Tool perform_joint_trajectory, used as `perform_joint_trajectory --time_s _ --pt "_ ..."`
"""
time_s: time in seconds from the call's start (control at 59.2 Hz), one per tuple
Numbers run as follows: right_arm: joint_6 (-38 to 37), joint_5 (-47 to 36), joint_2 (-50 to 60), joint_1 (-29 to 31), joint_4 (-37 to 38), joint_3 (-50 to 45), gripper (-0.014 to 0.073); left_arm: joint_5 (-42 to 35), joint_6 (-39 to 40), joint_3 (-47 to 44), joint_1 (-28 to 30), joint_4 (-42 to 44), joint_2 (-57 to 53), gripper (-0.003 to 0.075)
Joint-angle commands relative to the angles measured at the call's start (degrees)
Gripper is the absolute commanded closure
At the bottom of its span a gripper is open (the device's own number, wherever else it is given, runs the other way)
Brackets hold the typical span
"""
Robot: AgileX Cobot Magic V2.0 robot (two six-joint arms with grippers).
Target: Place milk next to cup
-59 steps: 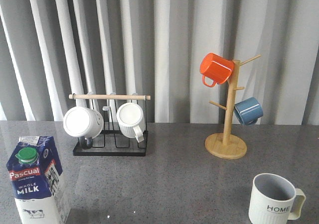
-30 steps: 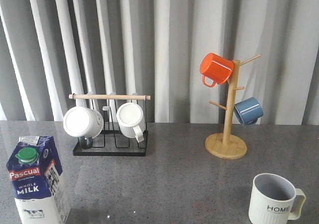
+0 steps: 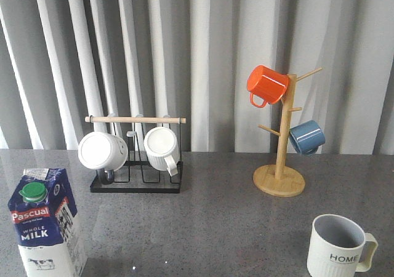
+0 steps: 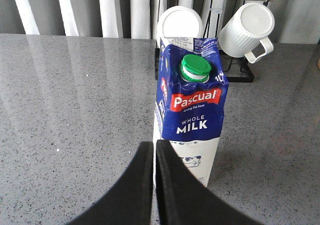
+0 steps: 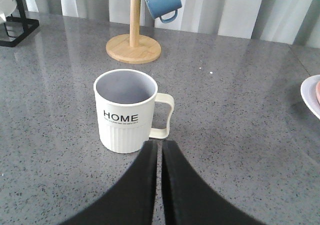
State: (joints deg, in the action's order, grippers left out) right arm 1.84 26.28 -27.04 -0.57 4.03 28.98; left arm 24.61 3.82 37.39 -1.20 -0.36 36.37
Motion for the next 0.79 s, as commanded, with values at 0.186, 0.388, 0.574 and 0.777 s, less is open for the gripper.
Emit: perform_joint_trajectory --time_s 0.186,0.388,0.574,0.777 --pt "0.29 -3.47 -0.68 0.23 0.60 2.01 0.0133 -3.84 -0.01 1.98 0.14 -0.40 0.24 0.0727" --pt "0.04 -5.16 -0.86 0.23 0.75 -0.72 0.0020 -3.84 -0.01 1.98 0.14 -0.40 0.24 0.0727" --pt "-8.55 -11.75 -2.77 0.23 3.36 -5.98 0.0044 -3.84 -0.01 1.98 0.14 -0.40 0.24 0.0727" --pt "-16.83 -19.90 -9.65 0.28 10.64 -10.38 0.0090 -3.84 -0.01 1.98 0.14 -0.40 0.24 0.0727"
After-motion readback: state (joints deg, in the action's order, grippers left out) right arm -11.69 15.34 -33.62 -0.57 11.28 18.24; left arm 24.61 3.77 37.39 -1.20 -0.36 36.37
